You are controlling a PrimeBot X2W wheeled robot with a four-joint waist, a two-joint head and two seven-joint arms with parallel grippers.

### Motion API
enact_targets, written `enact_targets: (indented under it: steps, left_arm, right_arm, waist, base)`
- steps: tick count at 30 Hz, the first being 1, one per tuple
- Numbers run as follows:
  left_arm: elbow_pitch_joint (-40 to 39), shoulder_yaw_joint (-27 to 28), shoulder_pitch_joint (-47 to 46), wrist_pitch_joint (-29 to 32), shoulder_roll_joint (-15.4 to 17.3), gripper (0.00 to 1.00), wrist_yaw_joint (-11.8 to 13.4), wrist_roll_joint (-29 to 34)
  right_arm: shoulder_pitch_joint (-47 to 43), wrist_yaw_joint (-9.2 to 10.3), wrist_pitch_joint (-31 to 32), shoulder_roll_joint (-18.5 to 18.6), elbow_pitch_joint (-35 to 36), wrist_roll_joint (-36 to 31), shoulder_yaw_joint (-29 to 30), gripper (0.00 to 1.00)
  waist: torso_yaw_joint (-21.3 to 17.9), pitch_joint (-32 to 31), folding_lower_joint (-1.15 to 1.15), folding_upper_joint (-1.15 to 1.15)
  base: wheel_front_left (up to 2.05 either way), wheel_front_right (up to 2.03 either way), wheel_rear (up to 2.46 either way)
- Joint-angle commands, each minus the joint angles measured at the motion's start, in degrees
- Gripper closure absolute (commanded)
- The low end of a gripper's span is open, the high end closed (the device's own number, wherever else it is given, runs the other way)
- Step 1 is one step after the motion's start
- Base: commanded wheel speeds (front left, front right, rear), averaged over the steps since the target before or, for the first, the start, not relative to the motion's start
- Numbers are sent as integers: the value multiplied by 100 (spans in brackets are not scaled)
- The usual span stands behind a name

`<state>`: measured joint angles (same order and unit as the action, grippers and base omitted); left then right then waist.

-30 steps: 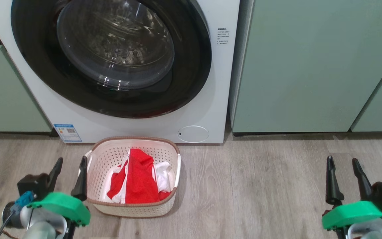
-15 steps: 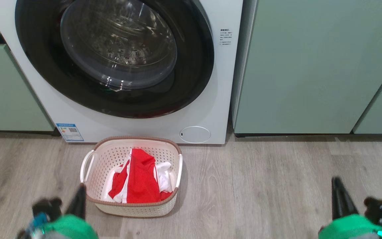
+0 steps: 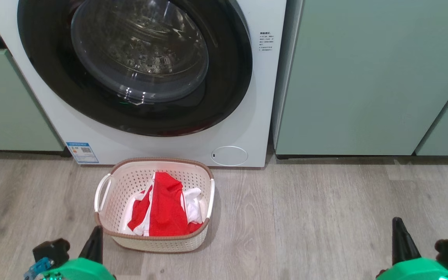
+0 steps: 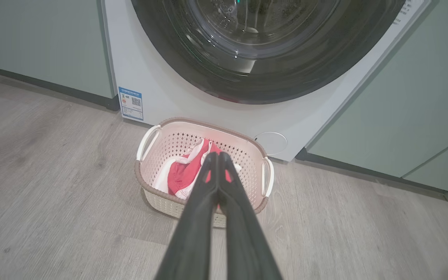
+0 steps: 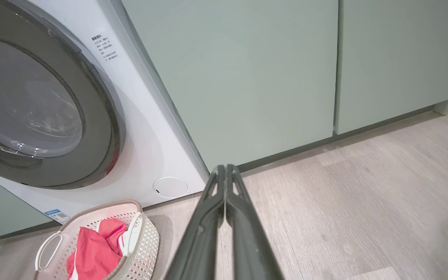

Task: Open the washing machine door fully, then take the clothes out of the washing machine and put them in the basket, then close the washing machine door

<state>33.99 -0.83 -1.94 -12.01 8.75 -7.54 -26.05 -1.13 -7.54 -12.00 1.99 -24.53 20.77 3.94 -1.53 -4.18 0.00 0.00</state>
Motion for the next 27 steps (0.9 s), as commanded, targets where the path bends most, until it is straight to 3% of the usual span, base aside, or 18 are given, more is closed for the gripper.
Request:
enact_targets:
  steps: [1, 27]
  left_arm:
    - [-230, 84, -308, 30, 55, 100, 1, -157]
    - [-652, 234, -332, 458, -97, 100, 2, -1687]
  right_arm:
    - [264, 1, 42, 42, 228, 168, 19, 100]
    - [372, 2, 467, 53, 426, 1820, 73, 100]
  waist:
    - [2, 5, 0, 0]
    - [38, 107, 0, 0]
  base:
    - [0, 0, 0]
    - [0, 0, 0]
